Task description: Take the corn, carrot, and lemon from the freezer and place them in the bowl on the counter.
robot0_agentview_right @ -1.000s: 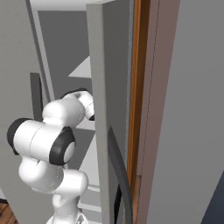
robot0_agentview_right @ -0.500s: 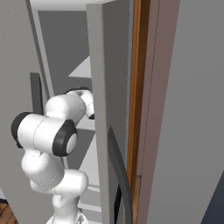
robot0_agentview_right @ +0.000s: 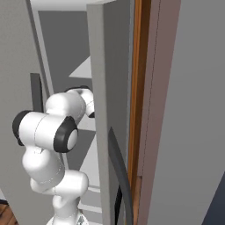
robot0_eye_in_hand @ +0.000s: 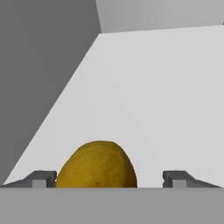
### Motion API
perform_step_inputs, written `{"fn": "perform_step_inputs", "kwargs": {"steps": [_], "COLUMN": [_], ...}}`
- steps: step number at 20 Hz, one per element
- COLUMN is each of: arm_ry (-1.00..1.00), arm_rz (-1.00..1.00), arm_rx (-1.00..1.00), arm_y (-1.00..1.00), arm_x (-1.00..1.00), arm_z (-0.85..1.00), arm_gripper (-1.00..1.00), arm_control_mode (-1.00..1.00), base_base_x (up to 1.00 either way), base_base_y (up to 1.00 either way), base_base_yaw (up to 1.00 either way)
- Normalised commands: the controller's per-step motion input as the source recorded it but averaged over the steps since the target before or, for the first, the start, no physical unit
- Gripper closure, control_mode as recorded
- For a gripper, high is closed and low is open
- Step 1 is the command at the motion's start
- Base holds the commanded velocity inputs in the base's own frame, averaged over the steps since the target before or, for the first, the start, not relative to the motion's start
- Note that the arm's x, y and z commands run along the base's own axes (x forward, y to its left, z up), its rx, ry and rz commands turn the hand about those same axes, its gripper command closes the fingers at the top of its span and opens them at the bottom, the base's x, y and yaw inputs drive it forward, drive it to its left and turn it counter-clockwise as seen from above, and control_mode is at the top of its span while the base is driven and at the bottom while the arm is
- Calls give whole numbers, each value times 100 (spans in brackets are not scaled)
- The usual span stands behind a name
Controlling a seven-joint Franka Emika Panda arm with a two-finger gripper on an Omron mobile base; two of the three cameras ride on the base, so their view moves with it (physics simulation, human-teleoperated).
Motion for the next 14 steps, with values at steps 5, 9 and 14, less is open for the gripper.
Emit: {"fn": "perform_step_inputs", "kwargs": {"steps": [5,9,14], "arm_ry": [0,0,-3], "arm_rz": [0,0,-1], "arm_rx": [0,0,0], "arm_y": [2,0,-9], "arm_x": [0,0,-31], "arm_z": [-18,-15,-1], "arm_gripper": [100,100,100], "arm_control_mode": [-100,-100,-100], "base_base_x": [0,0,0], "base_base_y": [0,0,0], "base_base_yaw": [0,0,0]}}
